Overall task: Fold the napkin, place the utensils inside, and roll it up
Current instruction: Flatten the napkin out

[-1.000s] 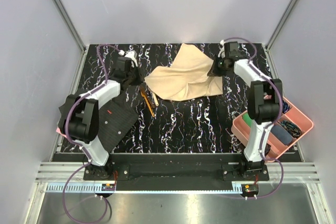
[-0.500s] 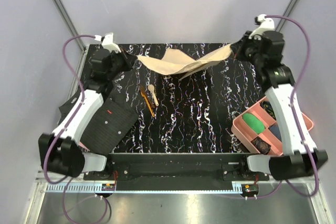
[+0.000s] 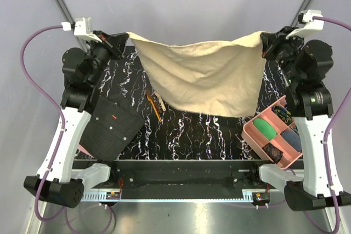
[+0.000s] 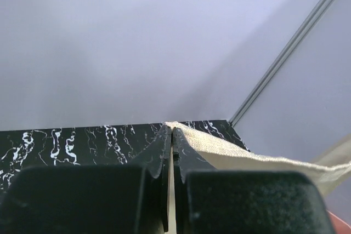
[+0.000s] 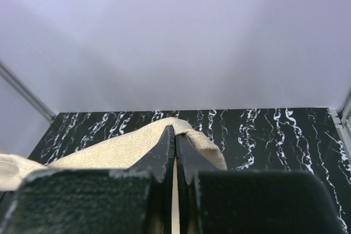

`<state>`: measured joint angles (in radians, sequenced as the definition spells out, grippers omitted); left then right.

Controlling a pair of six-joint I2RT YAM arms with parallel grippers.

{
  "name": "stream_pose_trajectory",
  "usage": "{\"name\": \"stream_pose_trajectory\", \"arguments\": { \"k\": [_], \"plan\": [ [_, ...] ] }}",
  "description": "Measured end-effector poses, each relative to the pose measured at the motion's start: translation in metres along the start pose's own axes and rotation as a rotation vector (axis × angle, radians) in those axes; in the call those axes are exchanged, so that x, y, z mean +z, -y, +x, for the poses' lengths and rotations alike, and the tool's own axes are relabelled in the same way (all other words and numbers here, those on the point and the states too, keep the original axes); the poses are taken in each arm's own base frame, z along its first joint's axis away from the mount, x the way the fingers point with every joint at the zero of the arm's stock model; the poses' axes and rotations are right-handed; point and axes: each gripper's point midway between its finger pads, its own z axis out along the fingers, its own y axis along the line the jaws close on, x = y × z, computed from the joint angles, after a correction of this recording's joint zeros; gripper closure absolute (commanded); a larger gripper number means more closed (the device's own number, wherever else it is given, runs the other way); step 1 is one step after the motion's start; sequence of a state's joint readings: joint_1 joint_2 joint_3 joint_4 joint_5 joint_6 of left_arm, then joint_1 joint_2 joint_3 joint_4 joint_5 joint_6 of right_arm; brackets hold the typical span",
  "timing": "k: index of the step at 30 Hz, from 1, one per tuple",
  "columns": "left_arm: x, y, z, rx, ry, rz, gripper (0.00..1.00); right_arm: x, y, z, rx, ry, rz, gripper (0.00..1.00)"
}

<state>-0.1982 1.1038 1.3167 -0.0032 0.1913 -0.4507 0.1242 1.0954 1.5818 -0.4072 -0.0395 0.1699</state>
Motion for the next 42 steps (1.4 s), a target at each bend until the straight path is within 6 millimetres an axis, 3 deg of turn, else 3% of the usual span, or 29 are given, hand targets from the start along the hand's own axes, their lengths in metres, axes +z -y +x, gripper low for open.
{"name": "stream_pose_trajectory", "arguments": {
  "k": [2,5,8,12,14,16,19,23,28,36,39,42],
  "plan": [
    [0.009,-0.004,0.003,-0.005,-0.010,-0.002,1.00,0.014,0.006,0.003,-0.009,-0.010,0.026,1.00],
    [0.044,-0.022,0.028,-0.026,-0.073,-0.013,1.00,0.052,0.019,0.021,-0.026,-0.056,0.072,1.00],
    [0.074,-0.041,0.060,-0.048,-0.146,-0.027,1.00,0.095,0.037,0.064,-0.044,-0.158,0.119,1.00],
    [0.108,-0.056,0.088,-0.075,-0.211,-0.018,1.00,0.130,0.062,0.107,-0.063,-0.265,0.177,1.00],
    [0.118,-0.056,0.087,-0.080,-0.213,-0.003,1.00,0.139,0.068,0.110,-0.072,-0.276,0.191,1.00],
    [0.124,-0.050,0.078,-0.082,-0.196,0.020,1.00,0.141,0.069,0.101,-0.080,-0.257,0.194,1.00],
    [0.125,-0.036,0.054,-0.068,-0.139,0.063,1.00,0.138,0.062,0.072,-0.092,-0.192,0.181,1.00],
    [0.112,-0.020,0.028,-0.051,-0.081,0.093,1.00,0.119,0.051,0.034,-0.124,-0.103,0.148,1.00],
    [0.072,0.002,0.001,-0.031,-0.016,0.126,1.00,0.074,0.030,-0.002,-0.180,0.002,0.068,1.00],
    [0.004,0.050,-0.067,0.025,0.146,0.198,1.00,0.006,0.000,-0.051,-0.203,0.149,-0.033,1.00],
    [-0.008,0.059,-0.080,0.029,0.179,0.216,1.00,-0.002,-0.008,-0.059,-0.206,0.178,-0.064,1.00],
    [0.001,0.058,-0.082,0.018,0.176,0.216,1.00,0.009,-0.003,-0.058,-0.200,0.171,-0.041,1.00]
  ]
}}
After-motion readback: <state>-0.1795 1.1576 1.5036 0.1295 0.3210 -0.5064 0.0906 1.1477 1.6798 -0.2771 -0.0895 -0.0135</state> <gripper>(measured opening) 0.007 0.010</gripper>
